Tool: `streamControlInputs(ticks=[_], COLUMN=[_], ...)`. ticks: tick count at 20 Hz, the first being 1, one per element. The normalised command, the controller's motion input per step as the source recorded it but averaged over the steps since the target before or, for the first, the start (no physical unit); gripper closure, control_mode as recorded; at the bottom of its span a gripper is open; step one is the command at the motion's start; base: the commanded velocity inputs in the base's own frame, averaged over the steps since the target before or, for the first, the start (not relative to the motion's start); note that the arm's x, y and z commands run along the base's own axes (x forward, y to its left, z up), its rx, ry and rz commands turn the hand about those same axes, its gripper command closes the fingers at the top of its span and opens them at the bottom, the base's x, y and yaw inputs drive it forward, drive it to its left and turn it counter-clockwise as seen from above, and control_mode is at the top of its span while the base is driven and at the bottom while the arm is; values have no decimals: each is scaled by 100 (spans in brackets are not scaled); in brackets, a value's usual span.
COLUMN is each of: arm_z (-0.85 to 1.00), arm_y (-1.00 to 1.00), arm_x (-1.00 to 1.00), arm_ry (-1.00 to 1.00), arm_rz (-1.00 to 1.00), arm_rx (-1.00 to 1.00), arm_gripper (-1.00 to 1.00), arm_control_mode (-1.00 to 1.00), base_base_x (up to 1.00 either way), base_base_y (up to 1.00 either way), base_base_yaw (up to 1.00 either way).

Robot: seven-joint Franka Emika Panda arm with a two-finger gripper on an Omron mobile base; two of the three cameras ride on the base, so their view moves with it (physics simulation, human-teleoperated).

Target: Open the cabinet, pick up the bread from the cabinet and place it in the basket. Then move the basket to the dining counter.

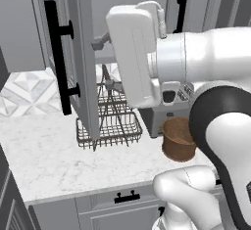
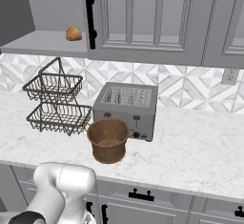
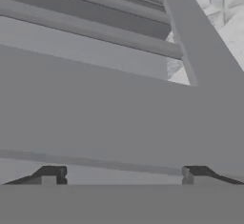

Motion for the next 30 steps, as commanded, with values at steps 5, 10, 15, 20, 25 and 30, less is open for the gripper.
streamControlInputs(ticks=[5,10,15,20,25,30], arm_z=[0,-12,-41,-52,-95,-66], arm_y=[-100,-90,-44,-47,-33,0], arm_x=[19,50,54,58,39,55], arm_ry=[7,2,-6,-4,-30,-42], arm_rz=[-12,-4,0,-3,0,7], arm_rx=[3,-12,-45,-60,-59,-53], arm_gripper=[-100,-100,-100,-100,-100,-100], arm_control_mode=[-100,-100,-100,-100,-100,-100], base_base_x=[0,0,0,0,0,0], base_base_y=[0,0,0,0,0,0], base_base_yaw=[0,0,0,0,0,0])
